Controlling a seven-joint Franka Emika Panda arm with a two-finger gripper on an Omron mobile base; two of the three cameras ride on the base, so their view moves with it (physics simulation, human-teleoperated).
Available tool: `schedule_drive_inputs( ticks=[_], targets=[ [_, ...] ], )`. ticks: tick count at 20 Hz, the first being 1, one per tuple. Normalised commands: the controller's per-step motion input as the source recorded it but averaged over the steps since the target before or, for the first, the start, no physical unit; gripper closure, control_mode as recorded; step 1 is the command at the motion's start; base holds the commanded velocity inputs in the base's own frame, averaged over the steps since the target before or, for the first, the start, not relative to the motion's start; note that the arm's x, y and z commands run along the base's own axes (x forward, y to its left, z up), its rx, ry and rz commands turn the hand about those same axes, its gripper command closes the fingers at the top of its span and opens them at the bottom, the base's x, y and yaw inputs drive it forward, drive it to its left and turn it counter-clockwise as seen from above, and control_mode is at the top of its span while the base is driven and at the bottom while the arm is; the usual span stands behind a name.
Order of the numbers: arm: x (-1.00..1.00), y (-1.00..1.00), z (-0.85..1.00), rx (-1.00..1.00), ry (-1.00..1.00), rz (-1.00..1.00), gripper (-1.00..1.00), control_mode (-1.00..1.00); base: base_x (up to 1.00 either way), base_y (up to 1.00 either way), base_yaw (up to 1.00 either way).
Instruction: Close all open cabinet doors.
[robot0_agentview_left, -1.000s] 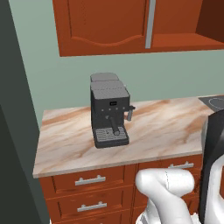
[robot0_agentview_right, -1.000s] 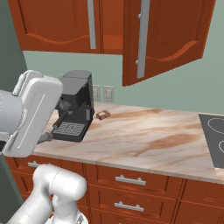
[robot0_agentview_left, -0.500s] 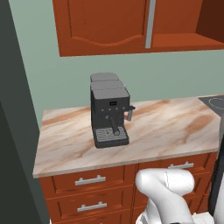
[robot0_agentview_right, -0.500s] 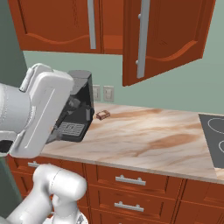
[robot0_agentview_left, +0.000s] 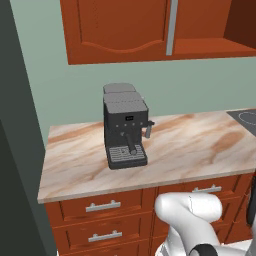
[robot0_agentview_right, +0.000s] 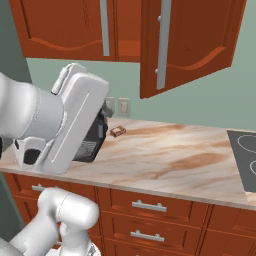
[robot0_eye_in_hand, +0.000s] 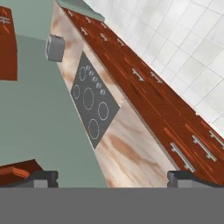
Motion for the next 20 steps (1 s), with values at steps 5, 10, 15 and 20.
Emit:
schedule_drive_inputs(
  ticks=[5, 10, 15, 20],
  targets=[
    [0.13, -0.31, 0.0, -0.07, 0.02, 0.02, -1.0, -1.0, 0.0, 0.0, 0.0],
    [0.14, -0.25, 0.0, -0.06, 0.0, 0.07, -1.0, -1.0, 0.0, 0.0, 0.0],
    [0.3, -0.16, -0.02, 0.0, 0.0, 0.25, -1.0, -1.0, 0.0, 0.0, 0.0],
    [0.48, -0.16, -0.01, 0.01, 0.0, 0.32, -1.0, -1.0, 0.0, 0.0, 0.0]
  ],
)
